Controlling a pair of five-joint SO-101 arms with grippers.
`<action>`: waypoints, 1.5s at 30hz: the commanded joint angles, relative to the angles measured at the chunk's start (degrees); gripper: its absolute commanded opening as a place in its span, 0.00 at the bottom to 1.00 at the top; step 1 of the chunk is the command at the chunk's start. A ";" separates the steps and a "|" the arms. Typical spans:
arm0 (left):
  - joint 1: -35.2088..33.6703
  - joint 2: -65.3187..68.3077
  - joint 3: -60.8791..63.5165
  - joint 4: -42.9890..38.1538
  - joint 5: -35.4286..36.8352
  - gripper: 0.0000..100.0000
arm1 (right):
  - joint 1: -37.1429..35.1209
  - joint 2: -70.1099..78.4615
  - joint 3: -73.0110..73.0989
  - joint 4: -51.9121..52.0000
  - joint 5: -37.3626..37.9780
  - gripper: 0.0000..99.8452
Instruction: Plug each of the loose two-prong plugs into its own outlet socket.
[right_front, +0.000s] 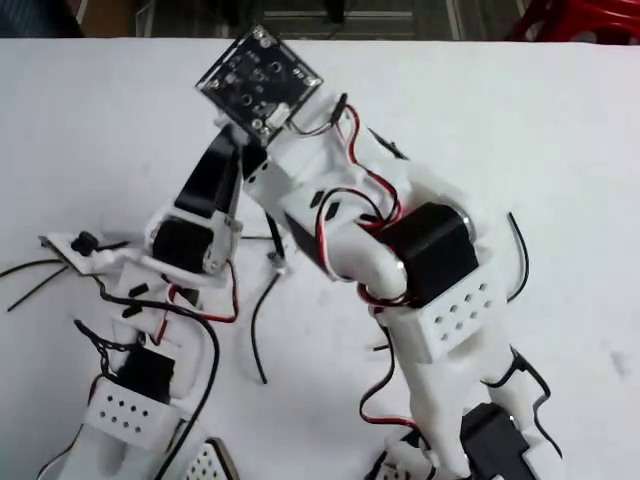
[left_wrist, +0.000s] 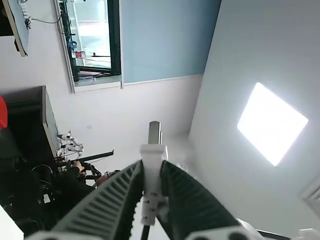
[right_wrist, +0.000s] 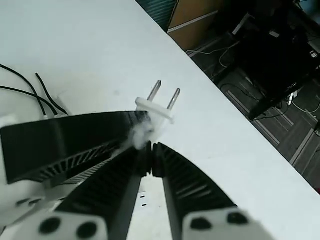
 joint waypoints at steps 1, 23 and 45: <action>-0.66 -0.75 -0.44 0.00 0.44 0.02 | -0.66 -2.07 -2.02 0.22 -0.44 0.02; -0.75 -0.75 -0.44 0.00 0.35 0.02 | 0.75 5.14 -3.52 -0.57 -0.35 0.02; -0.31 -3.30 1.76 0.79 0.35 0.02 | -3.30 22.20 -31.30 14.46 3.96 0.02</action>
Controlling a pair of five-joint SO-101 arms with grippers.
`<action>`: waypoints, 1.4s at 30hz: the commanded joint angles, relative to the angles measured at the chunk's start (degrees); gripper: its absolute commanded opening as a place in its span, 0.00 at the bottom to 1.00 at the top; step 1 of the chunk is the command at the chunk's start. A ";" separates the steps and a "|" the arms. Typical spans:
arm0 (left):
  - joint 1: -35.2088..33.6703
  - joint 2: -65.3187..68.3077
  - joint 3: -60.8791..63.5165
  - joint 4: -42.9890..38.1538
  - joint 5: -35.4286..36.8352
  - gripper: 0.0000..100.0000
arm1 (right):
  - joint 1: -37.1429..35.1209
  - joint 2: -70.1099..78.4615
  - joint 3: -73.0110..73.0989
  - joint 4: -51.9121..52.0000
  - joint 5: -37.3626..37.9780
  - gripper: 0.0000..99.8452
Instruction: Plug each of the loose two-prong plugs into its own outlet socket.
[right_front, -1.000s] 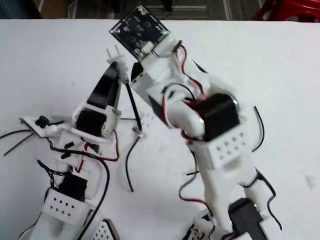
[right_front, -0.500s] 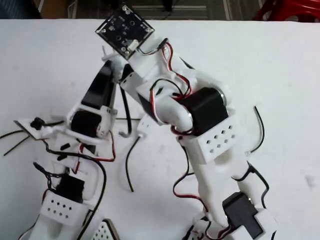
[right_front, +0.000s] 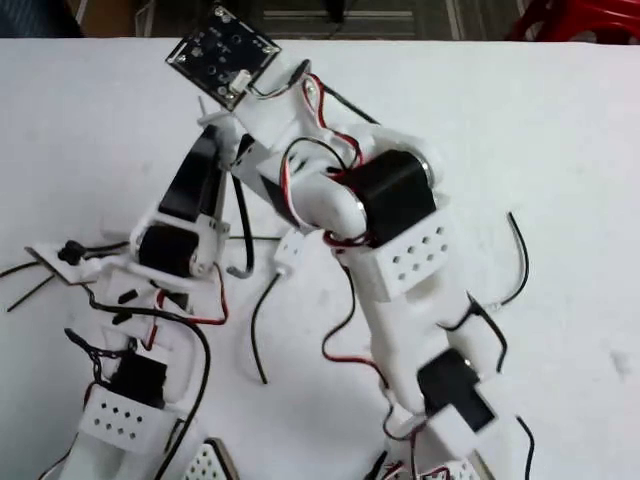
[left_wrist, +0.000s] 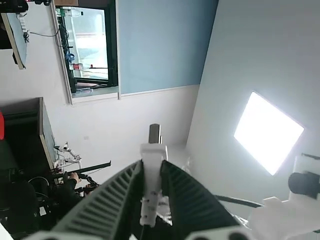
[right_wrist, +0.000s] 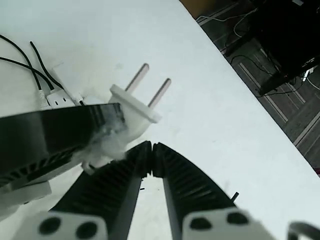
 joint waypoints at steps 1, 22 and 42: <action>0.48 -0.40 0.00 0.18 0.35 0.02 | -1.89 2.77 -7.65 1.45 0.88 0.02; 5.49 -1.01 2.02 -0.18 -4.31 0.02 | -7.08 4.09 -6.07 1.71 16.88 0.02; 2.86 -1.01 1.58 1.93 -4.31 0.02 | 10.42 -0.31 -5.98 1.71 16.70 0.02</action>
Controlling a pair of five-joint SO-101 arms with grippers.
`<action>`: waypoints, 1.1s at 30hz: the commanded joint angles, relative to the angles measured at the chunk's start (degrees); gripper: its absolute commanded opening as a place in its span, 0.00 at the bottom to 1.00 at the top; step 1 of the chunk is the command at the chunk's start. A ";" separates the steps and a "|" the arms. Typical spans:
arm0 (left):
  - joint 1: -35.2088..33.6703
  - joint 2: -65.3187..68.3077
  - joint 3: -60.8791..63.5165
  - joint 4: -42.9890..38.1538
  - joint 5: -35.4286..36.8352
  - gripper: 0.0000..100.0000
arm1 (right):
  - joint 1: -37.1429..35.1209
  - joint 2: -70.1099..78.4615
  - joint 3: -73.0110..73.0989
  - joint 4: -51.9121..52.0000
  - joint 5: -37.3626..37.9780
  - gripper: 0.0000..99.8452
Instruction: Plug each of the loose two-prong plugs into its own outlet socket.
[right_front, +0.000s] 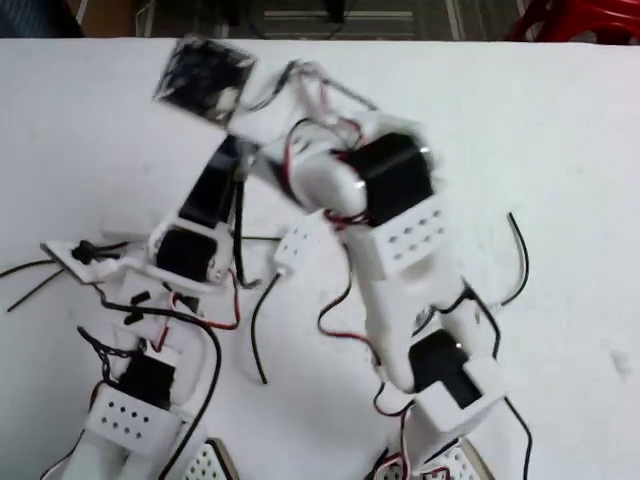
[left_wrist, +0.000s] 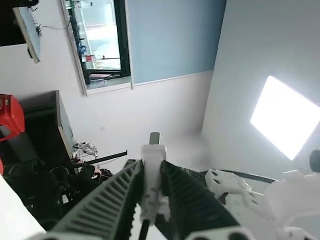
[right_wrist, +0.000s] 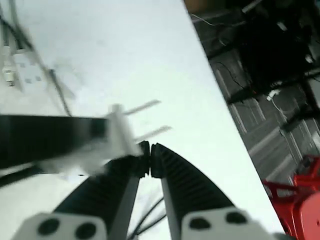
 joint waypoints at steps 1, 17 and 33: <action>1.10 -0.92 -1.49 3.96 -0.53 0.02 | 6.11 -4.26 -0.53 -0.13 0.26 0.02; -17.63 -0.84 -10.37 38.68 -5.71 0.02 | 14.37 -4.18 24.62 -0.48 -39.74 0.15; -14.11 -1.19 3.08 40.88 -25.14 0.02 | 4.00 14.90 34.55 -8.84 -58.29 0.26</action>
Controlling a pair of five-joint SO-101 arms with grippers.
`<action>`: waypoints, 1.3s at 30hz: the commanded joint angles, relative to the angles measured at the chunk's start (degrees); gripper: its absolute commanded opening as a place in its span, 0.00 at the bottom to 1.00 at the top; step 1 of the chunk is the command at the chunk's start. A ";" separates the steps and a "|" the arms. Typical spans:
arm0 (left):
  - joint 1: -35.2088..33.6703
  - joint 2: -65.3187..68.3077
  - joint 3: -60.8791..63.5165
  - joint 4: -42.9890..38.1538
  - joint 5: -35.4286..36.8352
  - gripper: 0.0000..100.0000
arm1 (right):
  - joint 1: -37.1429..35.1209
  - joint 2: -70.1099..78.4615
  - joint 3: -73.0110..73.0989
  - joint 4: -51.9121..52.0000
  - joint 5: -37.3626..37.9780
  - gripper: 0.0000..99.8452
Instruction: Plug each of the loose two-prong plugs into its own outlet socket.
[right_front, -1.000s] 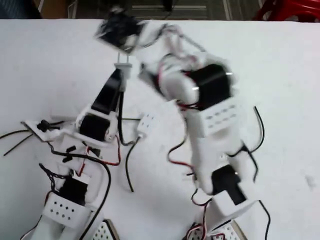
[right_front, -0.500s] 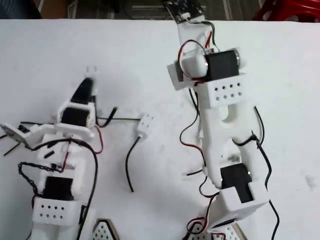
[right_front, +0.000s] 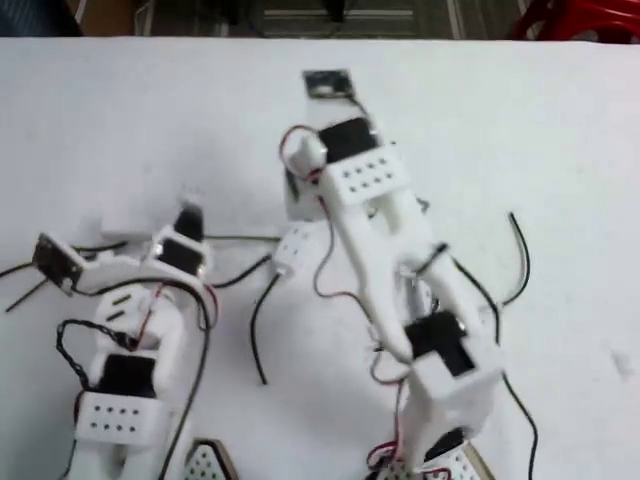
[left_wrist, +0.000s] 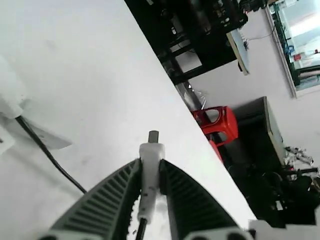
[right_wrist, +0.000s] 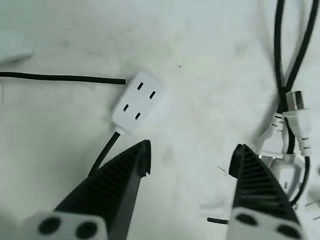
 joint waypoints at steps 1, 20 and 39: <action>1.89 -0.92 0.88 -0.18 -1.85 0.02 | -0.66 7.60 -6.07 -1.89 -0.70 0.26; -4.26 -0.92 1.32 2.99 -1.93 0.02 | -5.58 37.76 -40.00 3.21 -9.23 0.26; -4.00 -0.92 1.49 2.99 -1.93 0.02 | -1.19 44.18 -40.18 6.99 -8.70 0.19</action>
